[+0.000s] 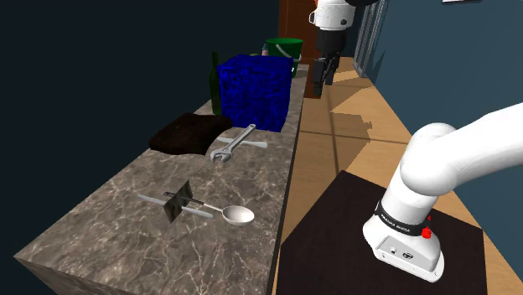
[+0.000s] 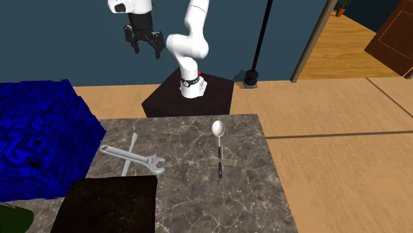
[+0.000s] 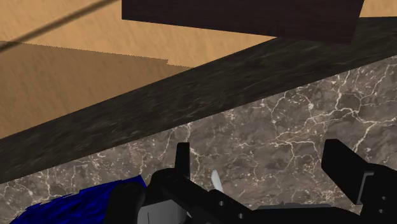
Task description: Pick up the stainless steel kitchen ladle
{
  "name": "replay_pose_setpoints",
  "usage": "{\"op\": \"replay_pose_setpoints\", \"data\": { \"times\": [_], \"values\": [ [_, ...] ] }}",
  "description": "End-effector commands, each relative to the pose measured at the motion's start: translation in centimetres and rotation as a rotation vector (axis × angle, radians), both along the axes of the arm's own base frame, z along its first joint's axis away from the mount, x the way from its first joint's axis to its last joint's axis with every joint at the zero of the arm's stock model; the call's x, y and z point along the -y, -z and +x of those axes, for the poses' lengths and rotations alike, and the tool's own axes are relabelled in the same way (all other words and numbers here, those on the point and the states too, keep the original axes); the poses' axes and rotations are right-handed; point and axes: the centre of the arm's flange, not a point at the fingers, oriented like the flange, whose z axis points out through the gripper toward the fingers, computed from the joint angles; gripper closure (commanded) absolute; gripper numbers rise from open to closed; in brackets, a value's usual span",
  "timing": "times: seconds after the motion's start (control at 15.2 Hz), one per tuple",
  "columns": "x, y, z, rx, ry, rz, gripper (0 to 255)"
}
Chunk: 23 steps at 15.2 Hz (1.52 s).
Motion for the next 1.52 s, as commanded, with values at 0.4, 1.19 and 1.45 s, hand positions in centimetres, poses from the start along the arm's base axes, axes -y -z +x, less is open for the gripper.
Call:
{"op": "replay_pose_setpoints", "data": {
  "times": [0.4,1.19,1.45],
  "values": [
    [-6.3,4.2,2.0,0.02,-0.047,-0.003,0],
    [-19.2,12.4,5.5,0.061,-0.14,-0.008,0],
    [-23.5,15.2,6.4,0.075,-0.171,-0.01,0]
  ]
}}
